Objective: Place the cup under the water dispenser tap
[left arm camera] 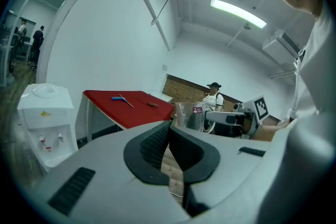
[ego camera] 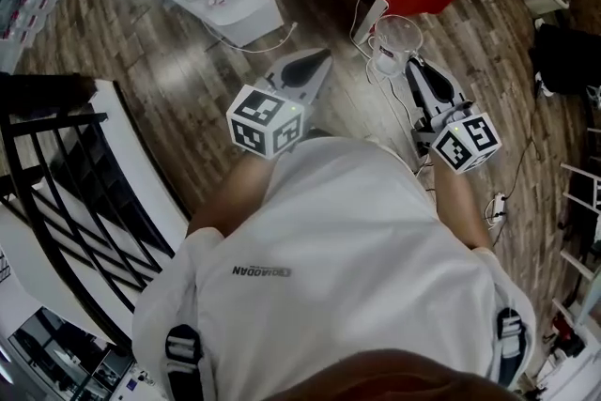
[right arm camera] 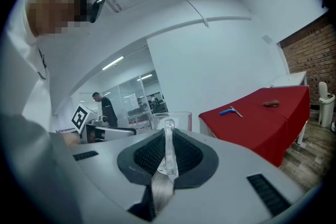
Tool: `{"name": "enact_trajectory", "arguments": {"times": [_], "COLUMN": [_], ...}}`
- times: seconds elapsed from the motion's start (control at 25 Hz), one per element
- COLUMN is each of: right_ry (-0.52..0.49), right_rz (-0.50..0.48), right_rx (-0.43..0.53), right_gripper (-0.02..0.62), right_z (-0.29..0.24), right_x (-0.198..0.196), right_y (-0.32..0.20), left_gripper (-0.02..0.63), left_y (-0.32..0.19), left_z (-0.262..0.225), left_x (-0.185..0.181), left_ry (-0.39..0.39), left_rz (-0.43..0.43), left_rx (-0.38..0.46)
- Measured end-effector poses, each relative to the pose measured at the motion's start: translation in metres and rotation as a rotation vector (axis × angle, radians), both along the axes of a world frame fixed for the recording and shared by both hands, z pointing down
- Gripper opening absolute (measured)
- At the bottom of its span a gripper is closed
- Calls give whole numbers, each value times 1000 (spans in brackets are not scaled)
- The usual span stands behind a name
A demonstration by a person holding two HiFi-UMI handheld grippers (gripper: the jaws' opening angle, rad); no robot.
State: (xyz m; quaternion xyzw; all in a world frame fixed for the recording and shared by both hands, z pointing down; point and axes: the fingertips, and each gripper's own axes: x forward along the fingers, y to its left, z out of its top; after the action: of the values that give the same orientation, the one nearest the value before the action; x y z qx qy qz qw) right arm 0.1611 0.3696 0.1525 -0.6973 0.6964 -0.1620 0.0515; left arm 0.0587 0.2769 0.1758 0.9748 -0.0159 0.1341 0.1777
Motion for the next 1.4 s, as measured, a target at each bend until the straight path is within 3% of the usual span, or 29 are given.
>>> {"name": "enact_trajectory", "arguments": {"times": [0.52,1.04,1.4], "right_ry": [38,47,29], "right_rz": [-70,-235,-335], "right_rx": [-3,2,0], "right_gripper": [49,49,49], "right_z": [-3,-1,5], "right_x": [-45,-96,-118], "right_y": [-64,-119,-149], "left_gripper": [-5,-5,-5], "left_y": [-64,-93,-102], "left_z": [7,19,18], "left_x": [-69,-131,-152], "left_ry": [7,0,5], "left_rz": [-96,-261,-361], "left_rx": [24,1,-5]}}
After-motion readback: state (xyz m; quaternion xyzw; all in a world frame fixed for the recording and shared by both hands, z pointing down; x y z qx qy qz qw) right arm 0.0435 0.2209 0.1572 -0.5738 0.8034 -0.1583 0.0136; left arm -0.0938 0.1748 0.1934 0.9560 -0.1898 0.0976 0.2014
